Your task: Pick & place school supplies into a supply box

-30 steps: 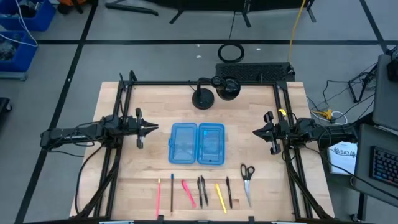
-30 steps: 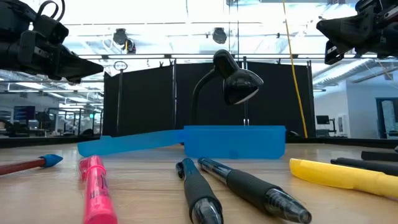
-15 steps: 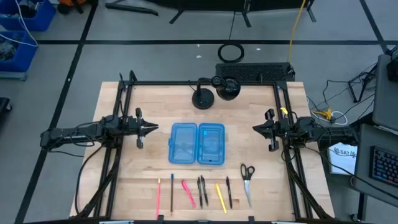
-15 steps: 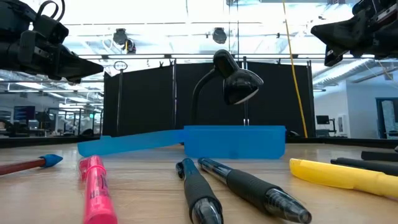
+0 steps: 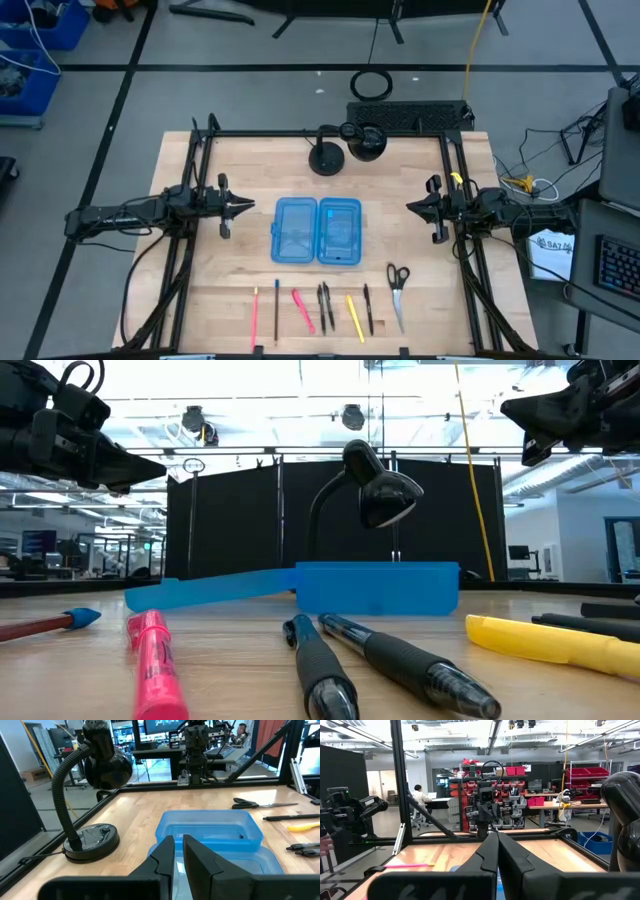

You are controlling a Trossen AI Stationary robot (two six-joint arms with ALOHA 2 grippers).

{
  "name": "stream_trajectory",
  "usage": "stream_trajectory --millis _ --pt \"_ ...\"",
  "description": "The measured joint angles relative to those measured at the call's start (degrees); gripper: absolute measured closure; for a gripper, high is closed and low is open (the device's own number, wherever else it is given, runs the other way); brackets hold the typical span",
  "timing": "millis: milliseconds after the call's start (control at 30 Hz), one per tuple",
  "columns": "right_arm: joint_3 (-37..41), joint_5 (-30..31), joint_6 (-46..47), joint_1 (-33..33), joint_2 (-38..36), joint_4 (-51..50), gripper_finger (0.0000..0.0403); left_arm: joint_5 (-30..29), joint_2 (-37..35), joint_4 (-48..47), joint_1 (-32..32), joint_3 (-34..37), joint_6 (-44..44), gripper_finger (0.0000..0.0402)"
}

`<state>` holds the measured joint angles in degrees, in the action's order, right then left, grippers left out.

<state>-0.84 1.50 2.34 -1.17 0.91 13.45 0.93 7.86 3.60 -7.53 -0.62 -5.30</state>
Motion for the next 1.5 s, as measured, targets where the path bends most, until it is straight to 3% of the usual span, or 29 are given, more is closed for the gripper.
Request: stream_trajectory --millis 367,733,1067,1200,1367,1500 --pt "0.0 0.0 0.0 0.0 0.0 0.0 0.0403 0.0 0.0 0.0 0.0 0.0 0.1 0.0357" --pt "0.0 0.0 0.0 0.0 0.0 0.0 0.0403 0.7 0.0 0.1 0.0 0.0 11.8 0.0357" --pt "0.0 0.0 0.0 0.0 0.0 0.0 0.0403 1.6 0.0 -1.3 0.0 0.0 14.5 0.0357" --pt "0.0 0.0 -0.4 0.0 0.0 0.0 0.0403 -1.4 0.0 -0.6 0.0 0.0 15.2 0.0357" --pt "0.0 0.1 -3.2 0.0 0.0 -0.4 0.0403 -2.4 1.5 -11.3 2.0 -5.1 22.8 0.0378" --pt "0.0 0.1 -2.0 0.0 0.0 -0.9 0.0403 -5.7 7.6 -24.0 7.0 -11.7 33.6 0.0396"
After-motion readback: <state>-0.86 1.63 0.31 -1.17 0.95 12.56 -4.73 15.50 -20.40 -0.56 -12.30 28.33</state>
